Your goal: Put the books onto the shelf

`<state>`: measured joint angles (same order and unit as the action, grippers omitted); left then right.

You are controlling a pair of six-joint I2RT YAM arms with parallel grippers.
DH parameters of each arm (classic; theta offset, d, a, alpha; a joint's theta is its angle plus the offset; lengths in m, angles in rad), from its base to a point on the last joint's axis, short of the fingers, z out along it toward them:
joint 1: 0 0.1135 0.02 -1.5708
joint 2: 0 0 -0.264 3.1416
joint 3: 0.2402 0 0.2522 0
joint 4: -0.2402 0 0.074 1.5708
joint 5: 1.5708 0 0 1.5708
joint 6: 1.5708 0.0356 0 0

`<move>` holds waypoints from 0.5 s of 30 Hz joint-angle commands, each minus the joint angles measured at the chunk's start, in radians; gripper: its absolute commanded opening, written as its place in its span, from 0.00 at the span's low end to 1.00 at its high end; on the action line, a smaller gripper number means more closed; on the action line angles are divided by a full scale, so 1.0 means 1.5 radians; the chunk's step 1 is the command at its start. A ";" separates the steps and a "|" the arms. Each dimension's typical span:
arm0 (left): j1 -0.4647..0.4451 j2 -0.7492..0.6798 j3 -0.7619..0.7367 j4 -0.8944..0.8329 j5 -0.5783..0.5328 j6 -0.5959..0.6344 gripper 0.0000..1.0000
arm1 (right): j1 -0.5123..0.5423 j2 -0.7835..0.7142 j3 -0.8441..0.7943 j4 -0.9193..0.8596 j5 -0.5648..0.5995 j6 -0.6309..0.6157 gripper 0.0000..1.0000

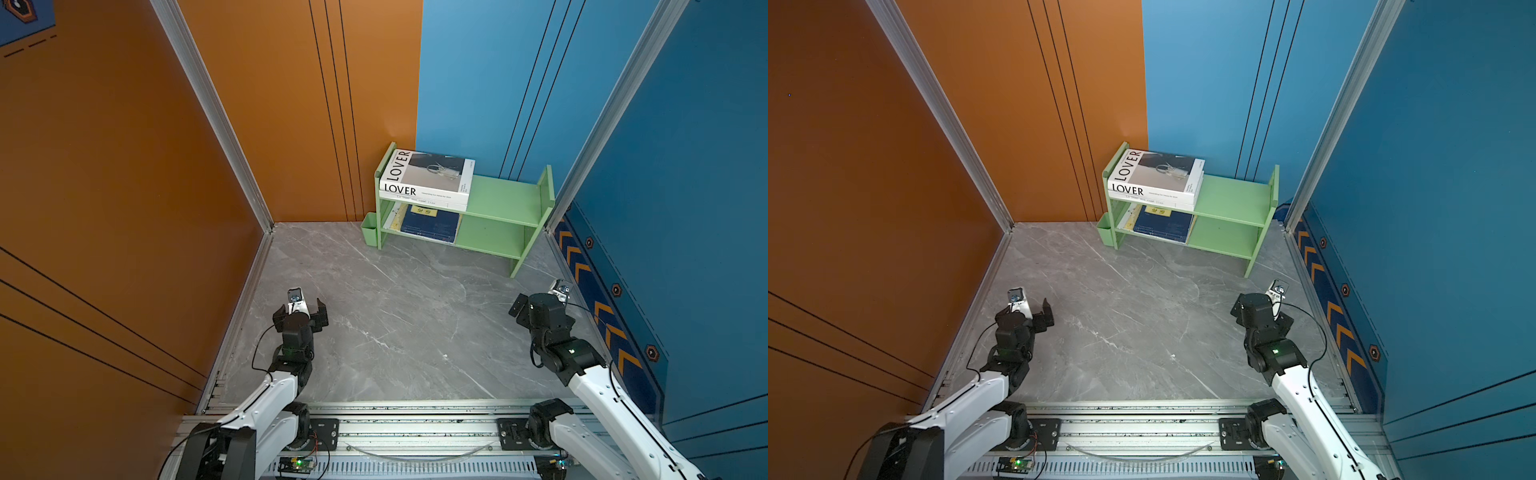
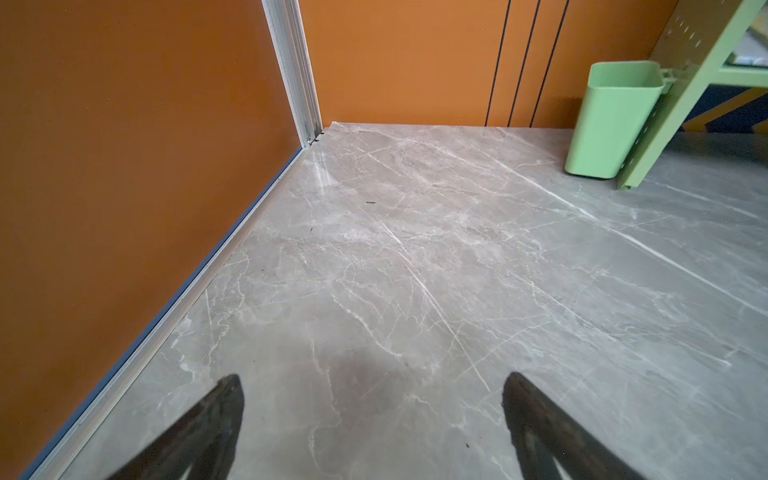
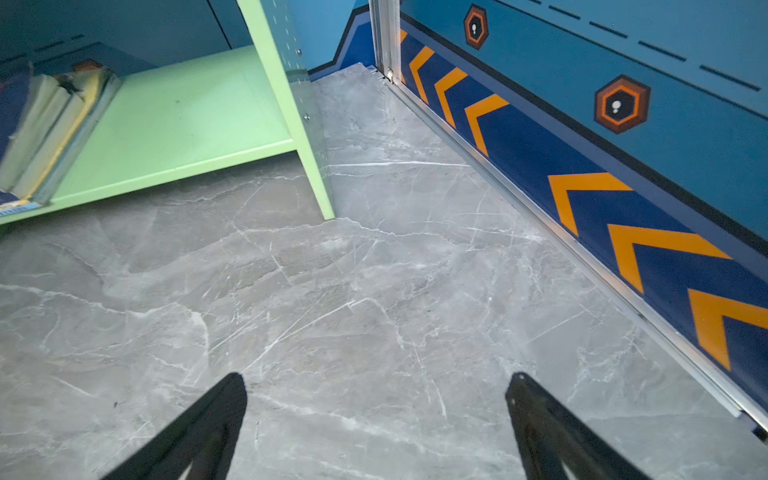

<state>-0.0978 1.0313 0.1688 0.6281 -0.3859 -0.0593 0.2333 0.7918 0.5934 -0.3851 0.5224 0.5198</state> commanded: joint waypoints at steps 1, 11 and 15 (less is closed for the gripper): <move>0.008 0.068 -0.001 0.144 -0.005 0.018 0.98 | -0.033 0.022 -0.004 -0.001 0.011 -0.033 1.00; 0.003 0.364 0.012 0.456 0.045 0.052 0.98 | -0.143 0.115 0.005 0.077 -0.026 -0.086 1.00; -0.005 0.353 0.020 0.420 0.047 0.062 0.98 | -0.167 0.153 -0.003 0.138 -0.044 -0.125 1.00</move>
<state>-0.0994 1.6051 0.1753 1.2064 -0.3466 0.0048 0.0044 0.9932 0.5934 -0.2714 0.4839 0.3992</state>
